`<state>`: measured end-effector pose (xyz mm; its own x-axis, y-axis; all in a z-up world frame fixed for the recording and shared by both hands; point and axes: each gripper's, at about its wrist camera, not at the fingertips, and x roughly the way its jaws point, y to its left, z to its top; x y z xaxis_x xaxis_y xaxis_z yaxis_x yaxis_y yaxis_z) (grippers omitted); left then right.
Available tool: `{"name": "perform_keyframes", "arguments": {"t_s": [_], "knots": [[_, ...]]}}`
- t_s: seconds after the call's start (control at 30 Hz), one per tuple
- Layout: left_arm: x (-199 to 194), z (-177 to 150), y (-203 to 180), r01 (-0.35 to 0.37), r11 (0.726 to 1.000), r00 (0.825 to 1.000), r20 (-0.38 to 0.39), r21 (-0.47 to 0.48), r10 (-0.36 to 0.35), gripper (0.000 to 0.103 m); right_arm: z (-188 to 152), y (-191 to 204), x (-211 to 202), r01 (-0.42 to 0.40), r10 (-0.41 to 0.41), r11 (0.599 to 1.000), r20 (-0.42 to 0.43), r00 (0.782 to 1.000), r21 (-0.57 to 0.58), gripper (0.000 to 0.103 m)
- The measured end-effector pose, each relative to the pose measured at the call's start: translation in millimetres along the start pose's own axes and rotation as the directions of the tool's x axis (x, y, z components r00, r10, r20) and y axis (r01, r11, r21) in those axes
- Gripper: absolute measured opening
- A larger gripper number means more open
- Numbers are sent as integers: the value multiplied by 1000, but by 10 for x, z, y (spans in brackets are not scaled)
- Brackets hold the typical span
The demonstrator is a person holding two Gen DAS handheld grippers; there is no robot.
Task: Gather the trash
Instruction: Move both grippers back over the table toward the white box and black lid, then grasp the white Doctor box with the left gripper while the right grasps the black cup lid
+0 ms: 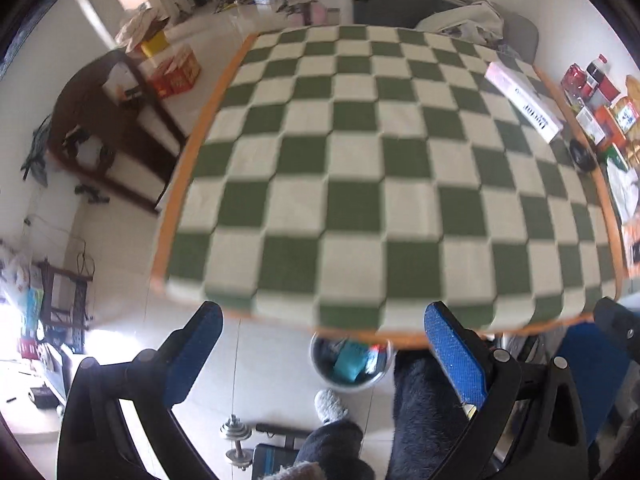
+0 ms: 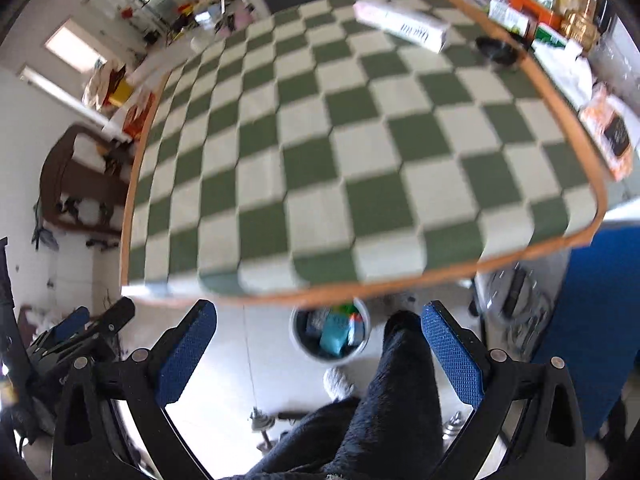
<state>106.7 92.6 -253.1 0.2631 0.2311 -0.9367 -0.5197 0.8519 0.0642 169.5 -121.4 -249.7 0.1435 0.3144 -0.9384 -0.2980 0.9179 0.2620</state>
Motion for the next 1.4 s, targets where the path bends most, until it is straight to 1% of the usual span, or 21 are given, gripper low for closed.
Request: {"name": "perform_keyframes", "arguments": {"t_s": [0.07, 0.2, 0.23, 0.3, 0.37, 0.43, 0.5, 0.6, 0.67, 0.77, 0.8, 0.83, 0.87, 0.9, 0.93, 1.0, 1.07, 1.13, 1.2, 1.3, 1.4], "knots": [[108, 401, -321, -2, 1000, 1000, -14, 7, 2, 103, 384, -180, -30, 9, -9, 1000, 23, 1000, 17, 103], [342, 1134, -988, 36, 999, 997, -70, 40, -33, 103, 1223, -687, 25, 50, -53, 995, 39, 998, 82, 103], [439, 1351, -1215, 35, 998, 996, -80, 59, -30, 103, 1503, -891, 62, 59, -64, 991, 38, 997, 116, 103], [654, 1772, -1680, 41, 995, 994, -105, 89, -31, 103, 1897, -1220, 126, 90, -98, 982, 44, 994, 167, 103], [848, 2086, -2033, 57, 993, 990, -138, 98, -44, 103, 2366, -1631, 245, 125, -138, 964, 37, 990, 233, 103], [1070, 2419, -2401, 88, 992, 980, -185, 87, -71, 103, 2773, -2034, 394, 147, -158, 943, 15, 987, 297, 103], [1300, 2703, -2711, 130, 990, 966, -234, 63, -112, 103, 3066, -2334, 531, 168, -176, 927, -6, 984, 335, 103], [1665, 3049, -3113, 187, 982, 934, -311, 10, -175, 103, 3486, -2706, 715, 187, -191, 909, -26, 981, 373, 103], [1891, 3213, -3323, 206, 978, 915, -351, -23, -201, 102, 3650, -2852, 824, 195, -197, 899, -36, 980, 392, 103], [2227, 3349, -3583, 197, 980, 890, -412, -37, -195, 102, 3835, -3059, 1043, 195, -184, 881, -68, 981, 431, 103], [2301, 3361, -3635, 188, 982, 888, -423, -24, -181, 97, 3854, -3101, 1105, 193, -177, 877, -78, 981, 440, 103], [2366, 3361, -3687, 172, 985, 890, -429, 8, -152, 84, 3893, -3149, 1196, 184, -159, 873, -93, 983, 452, 103], [2391, 3345, -3718, 166, 985, 896, -425, 50, -129, 77, 3914, -3170, 1255, 181, -150, 870, -103, 983, 459, 103], [2389, 3308, -3740, 167, 980, 902, -417, 105, -109, 65, 3930, -3180, 1317, 181, -146, 867, -112, 983, 463, 103], [2365, 3259, -3749, 156, 973, 913, -401, 171, -76, 46, 3948, -3187, 1381, 179, -137, 867, -123, 983, 465, 103], [2304, 3136, -3721, 120, 948, 935, -356, 293, -8, 41, 3962, -3182, 1484, 177, -124, 868, -142, 982, 464, 103], [2242, 3004, -3612, 104, 931, 944, -329, 349, 18, 38, 3977, -3161, 1596, 190, -128, 870, -163, 978, 455, 103], [2209, 2906, -3492, 105, 930, 944, -329, 352, 18, 37, 3992, -3130, 1704, 226, -158, 873, -189, 969, 431, 103], [2191, 2842, -3395, 111, 938, 942, -334, 327, 5, 37, 4005, -3110, 1818, 266, -191, 873, -216, 958, 408, 103], [2164, 2788, -3325, 128, 947, 939, -342, 293, -21, 32, 4010, -3089, 2020, 284, -192, 876, -258, 947, 390, 103], [2116, 2723, -3263, 119, 950, 946, -325, 290, -20, 31, 4031, -2988, 2074, 310, -234, 880, -239, 942, 360, 97]]}}
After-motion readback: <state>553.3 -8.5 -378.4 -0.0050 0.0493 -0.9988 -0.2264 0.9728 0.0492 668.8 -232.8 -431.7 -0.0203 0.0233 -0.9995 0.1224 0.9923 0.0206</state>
